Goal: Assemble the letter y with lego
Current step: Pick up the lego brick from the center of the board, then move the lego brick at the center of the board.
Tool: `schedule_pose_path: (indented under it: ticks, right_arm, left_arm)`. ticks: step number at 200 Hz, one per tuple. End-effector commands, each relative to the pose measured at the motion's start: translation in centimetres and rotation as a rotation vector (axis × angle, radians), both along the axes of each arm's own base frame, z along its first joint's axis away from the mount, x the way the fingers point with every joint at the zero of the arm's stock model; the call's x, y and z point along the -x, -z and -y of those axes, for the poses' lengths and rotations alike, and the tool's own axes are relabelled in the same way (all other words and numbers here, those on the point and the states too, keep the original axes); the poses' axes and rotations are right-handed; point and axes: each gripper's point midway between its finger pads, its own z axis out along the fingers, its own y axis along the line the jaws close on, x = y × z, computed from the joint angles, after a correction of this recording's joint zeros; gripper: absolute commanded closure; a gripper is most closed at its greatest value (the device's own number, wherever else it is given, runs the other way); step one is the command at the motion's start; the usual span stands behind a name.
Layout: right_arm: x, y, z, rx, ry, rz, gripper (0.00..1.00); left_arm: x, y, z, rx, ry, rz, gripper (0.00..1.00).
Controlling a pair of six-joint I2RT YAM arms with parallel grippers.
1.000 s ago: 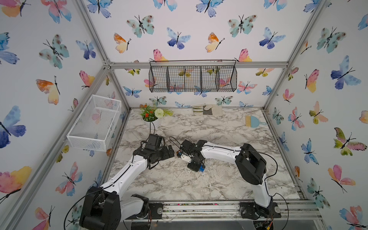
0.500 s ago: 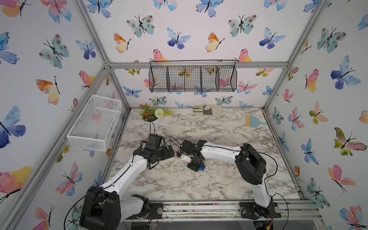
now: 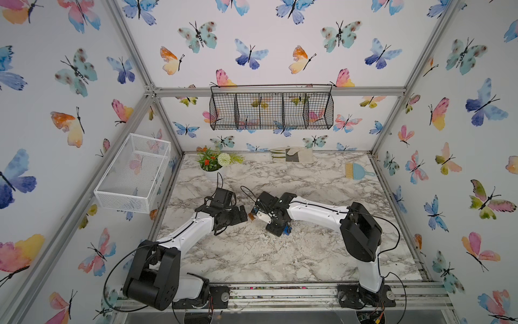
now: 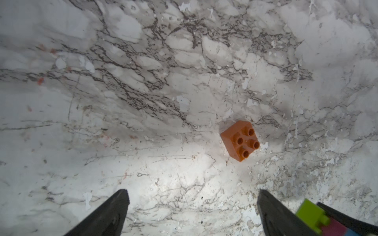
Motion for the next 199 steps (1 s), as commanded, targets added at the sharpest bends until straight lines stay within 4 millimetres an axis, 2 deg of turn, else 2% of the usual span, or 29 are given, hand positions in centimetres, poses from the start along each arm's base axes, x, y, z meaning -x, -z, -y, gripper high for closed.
schedule_pose_path:
  ticks: [1,23,41,87,108,133,173,199]
  right_arm:
    - [-2.5,-2.3,3.8,0.009,0.126,0.051,0.68]
    - [-4.0,-3.8,6.0,-0.016,0.21,0.085,0.68]
    - [-4.2,-4.3,6.8,-0.027,0.232,0.093,0.68]
    - [-3.4,-3.6,7.0,-0.031,0.243,0.059,0.68]
    - [-3.3,-3.6,7.0,-0.037,0.246,0.06,0.68]
    - [-3.3,-3.6,7.0,-0.038,0.246,0.061,0.68]
    - [-3.2,-3.4,7.1,-0.038,0.246,0.058,0.68]
    - [-3.1,-3.4,7.1,-0.039,0.244,0.056,0.68]
  left_arm:
    - [-0.2,0.9,2.0,0.014,0.06,-0.003,0.02]
    - [-1.0,1.2,3.9,0.009,0.09,-0.009,0.03]
    - [-1.7,1.6,4.8,0.001,0.09,-0.023,0.05]
    - [-3.1,2.2,5.3,-0.055,0.024,-0.07,0.15]
    - [-3.0,2.9,4.9,-0.113,-0.007,-0.118,0.33]
    - [-2.7,3.4,4.6,-0.164,-0.039,-0.155,0.39]
    - [-2.6,4.4,5.6,-0.157,-0.039,-0.189,0.44]
    - [-2.7,4.5,6.0,-0.155,-0.038,-0.192,0.55]
